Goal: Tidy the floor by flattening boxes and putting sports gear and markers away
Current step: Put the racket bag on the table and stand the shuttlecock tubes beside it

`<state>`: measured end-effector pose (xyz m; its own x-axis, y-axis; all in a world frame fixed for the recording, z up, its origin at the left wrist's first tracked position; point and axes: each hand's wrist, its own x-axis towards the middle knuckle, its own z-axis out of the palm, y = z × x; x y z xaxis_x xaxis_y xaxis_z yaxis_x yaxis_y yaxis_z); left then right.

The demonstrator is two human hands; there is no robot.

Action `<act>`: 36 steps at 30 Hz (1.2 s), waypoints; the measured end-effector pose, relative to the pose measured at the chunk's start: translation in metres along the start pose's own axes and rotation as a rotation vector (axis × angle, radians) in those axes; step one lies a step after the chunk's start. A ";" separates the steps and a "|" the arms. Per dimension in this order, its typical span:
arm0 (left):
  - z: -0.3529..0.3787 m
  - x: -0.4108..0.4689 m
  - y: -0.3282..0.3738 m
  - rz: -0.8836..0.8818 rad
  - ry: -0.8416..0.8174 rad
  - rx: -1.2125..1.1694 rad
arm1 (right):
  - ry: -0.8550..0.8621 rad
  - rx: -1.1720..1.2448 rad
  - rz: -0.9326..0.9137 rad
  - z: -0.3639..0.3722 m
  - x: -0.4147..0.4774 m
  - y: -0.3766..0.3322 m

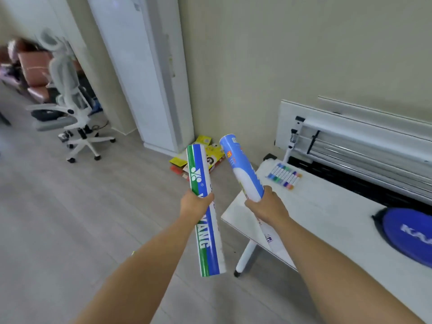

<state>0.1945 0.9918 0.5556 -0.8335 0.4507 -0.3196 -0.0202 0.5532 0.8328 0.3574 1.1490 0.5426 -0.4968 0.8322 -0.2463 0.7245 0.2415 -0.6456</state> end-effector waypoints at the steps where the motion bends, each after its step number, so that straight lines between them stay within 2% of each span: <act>1: 0.016 -0.010 0.014 0.012 -0.029 -0.001 | 0.027 0.013 0.016 -0.022 -0.005 0.013; 11: 0.232 -0.110 0.138 0.208 -0.266 0.060 | 0.234 0.206 0.135 -0.229 -0.027 0.191; 17: 0.339 -0.156 0.189 0.206 -0.363 0.065 | 0.259 0.349 0.198 -0.322 -0.016 0.296; 21: 0.382 -0.160 0.209 0.177 -0.428 0.028 | 0.185 0.495 0.245 -0.355 0.009 0.335; 26: 0.419 -0.146 0.233 0.208 -0.501 0.039 | 0.097 0.533 0.248 -0.381 0.058 0.352; 36: 0.489 -0.073 0.255 0.351 -0.638 0.138 | 0.086 0.638 0.269 -0.387 0.161 0.365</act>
<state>0.5207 1.4428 0.5706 -0.2947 0.9136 -0.2803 0.2928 0.3655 0.8835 0.7268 1.5644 0.5465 -0.2805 0.8652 -0.4157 0.3819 -0.2968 -0.8753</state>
